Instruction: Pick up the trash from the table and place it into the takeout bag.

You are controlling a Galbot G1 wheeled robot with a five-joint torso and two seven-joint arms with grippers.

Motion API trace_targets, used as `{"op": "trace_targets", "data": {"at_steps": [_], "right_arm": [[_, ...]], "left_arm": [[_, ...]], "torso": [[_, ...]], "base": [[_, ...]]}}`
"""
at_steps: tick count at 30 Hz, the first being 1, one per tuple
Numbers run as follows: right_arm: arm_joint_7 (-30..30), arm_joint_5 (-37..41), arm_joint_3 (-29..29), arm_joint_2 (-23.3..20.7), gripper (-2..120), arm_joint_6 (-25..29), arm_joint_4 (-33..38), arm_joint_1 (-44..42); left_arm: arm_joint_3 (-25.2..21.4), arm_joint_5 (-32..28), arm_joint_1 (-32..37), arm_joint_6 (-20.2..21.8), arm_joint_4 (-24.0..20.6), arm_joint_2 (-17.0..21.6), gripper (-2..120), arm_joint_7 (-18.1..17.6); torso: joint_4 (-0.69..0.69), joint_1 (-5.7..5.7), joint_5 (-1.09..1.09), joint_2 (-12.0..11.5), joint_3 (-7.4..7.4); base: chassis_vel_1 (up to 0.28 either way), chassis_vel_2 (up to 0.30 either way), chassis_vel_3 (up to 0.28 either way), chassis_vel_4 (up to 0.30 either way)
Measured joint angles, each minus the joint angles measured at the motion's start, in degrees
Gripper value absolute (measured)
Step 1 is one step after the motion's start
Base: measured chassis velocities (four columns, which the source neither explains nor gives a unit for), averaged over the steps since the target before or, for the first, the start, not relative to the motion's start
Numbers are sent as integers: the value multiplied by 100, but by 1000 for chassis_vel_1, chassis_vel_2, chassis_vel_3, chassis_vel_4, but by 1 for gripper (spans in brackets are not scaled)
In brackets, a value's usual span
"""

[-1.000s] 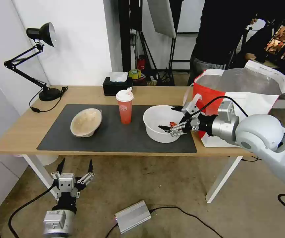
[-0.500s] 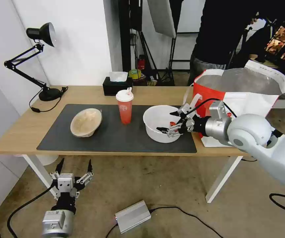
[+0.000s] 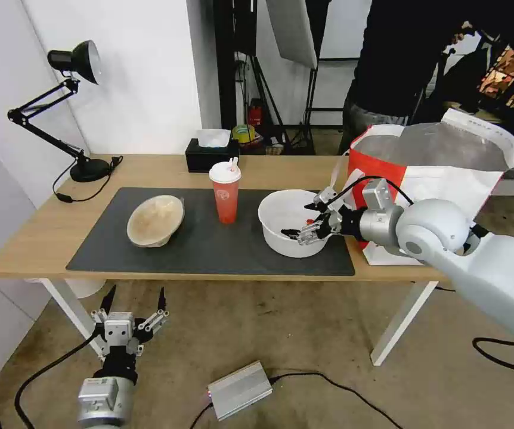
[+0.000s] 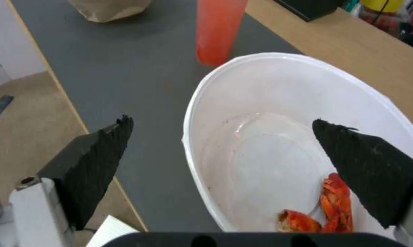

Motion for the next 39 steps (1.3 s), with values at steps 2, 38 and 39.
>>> {"op": "trace_targets", "data": {"at_steps": [2,38,39], "right_arm": [[17,-9,-37,41,100,-34,-2,0],[-162,-53,-477,-144,100,-429,74,291],[-166,-55,-477,-144,100,-439,61,291]], "left_arm": [[-2,-3,-7,2,1,2,100,0],[-12,-17,9,4,-62,-27,100,-2],[-12,-17,9,4,-62,-26,100,-2]], "torso": [[0,0,0,0,0],[0,-1,0,1,0],[0,0,0,1,0]], "base": [[0,0,0,0],[0,0,0,0],[0,0,0,0]]}}
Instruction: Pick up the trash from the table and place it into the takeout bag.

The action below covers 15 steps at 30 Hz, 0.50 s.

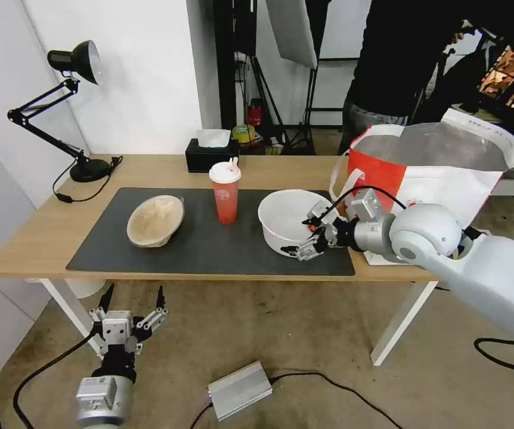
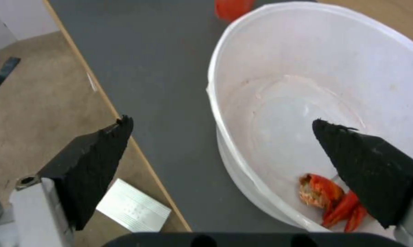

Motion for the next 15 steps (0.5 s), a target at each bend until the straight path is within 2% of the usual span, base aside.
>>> {"op": "trace_targets", "data": {"at_steps": [15], "right_arm": [[-106,-123,-92,121,100,-15,-263,119]], "left_arm": [[-1,-3,-24,0,26,-5,100,0]], "torso": [[0,0,0,0,0]], "base": [[0,0,0,0]]}}
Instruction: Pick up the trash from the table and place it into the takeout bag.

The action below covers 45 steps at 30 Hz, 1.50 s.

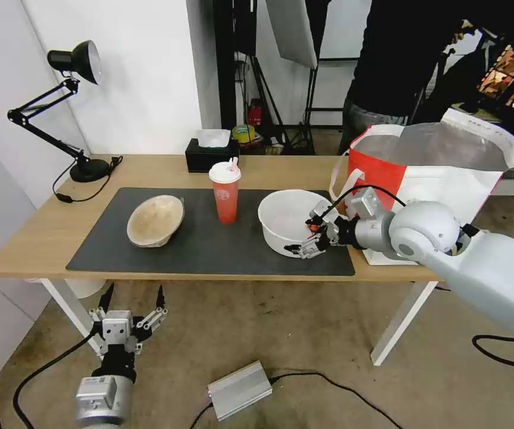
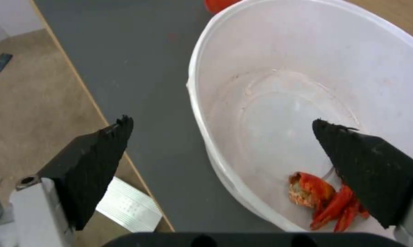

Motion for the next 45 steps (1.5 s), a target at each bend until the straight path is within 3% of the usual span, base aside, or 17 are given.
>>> {"op": "trace_targets", "data": {"at_steps": [26,45], "right_arm": [[161,2,-365,530,100,-36,-426,363],[434,61,-382,684,100,-39,-540,345]], "left_arm": [[-13,-21,-47,-3,56,-7,100,-8],[-25,-27,-81,-7,91,-4,100,-10]], "torso": [[0,0,0,-1,0],[0,0,0,-1,0]], "base": [[0,0,0,0],[0,0,0,0]]}}
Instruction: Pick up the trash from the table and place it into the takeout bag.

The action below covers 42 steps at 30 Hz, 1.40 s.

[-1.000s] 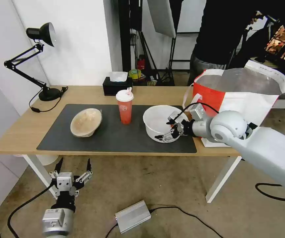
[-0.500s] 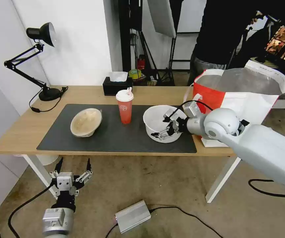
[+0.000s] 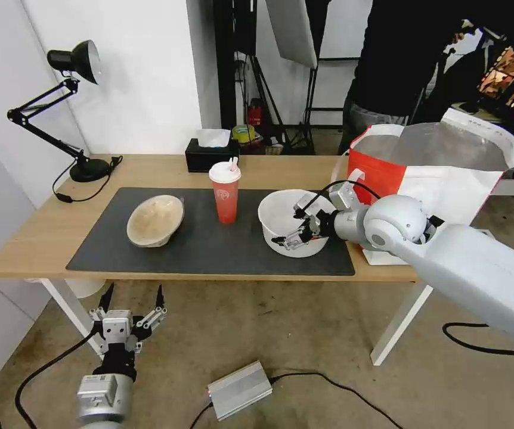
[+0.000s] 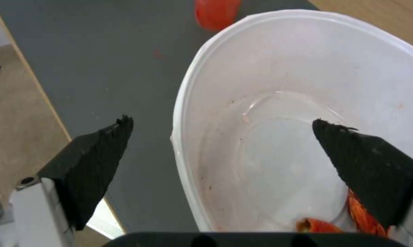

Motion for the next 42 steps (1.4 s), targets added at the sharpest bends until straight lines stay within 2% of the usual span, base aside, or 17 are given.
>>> {"op": "trace_targets", "data": {"at_steps": [42], "right_arm": [[255,-43,-95,144,100,0,-272,-39]], "left_arm": [[-4,-5,-7,-3,41,17,100,-6]], "torso": [[0,0,0,1,0]], "base": [[0,0,0,0]]}}
